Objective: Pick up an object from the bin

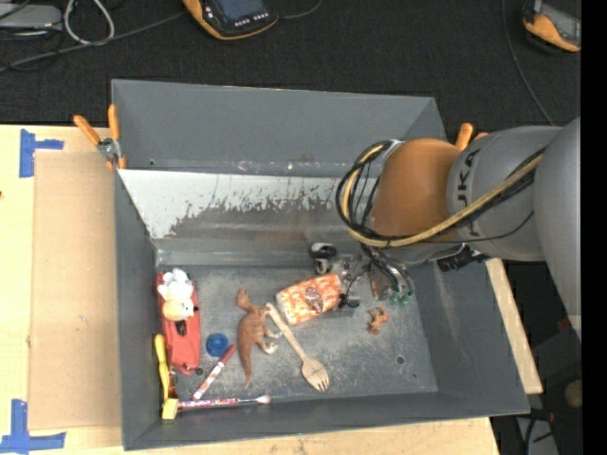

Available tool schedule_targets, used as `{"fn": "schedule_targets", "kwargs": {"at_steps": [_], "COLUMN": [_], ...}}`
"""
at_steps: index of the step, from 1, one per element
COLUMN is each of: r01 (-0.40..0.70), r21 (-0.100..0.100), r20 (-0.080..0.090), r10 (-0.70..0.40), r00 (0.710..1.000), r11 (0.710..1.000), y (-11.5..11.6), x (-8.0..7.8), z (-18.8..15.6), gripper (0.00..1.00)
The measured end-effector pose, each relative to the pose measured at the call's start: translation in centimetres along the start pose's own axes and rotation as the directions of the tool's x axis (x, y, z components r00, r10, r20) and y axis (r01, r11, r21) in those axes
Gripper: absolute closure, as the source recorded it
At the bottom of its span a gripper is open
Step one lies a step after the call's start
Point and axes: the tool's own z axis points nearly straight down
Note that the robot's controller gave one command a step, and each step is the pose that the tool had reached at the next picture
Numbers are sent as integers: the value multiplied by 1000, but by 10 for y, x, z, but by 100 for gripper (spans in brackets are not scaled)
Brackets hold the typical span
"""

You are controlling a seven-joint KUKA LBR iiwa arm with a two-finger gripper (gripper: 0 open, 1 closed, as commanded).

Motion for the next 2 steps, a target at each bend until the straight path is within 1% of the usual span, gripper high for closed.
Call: {"fn": "schedule_targets", "kwargs": {"at_steps": [1, 2], "r01": [-9, 2], "r21": [0, -1], "r20": [-4, -10], "r10": [9, -2], "r00": [1000, 1000], "r11": [1000, 1000], "y": [-4, 1], "x": [0, 13], "z": [-69, -152], "gripper": [100, 100]}}
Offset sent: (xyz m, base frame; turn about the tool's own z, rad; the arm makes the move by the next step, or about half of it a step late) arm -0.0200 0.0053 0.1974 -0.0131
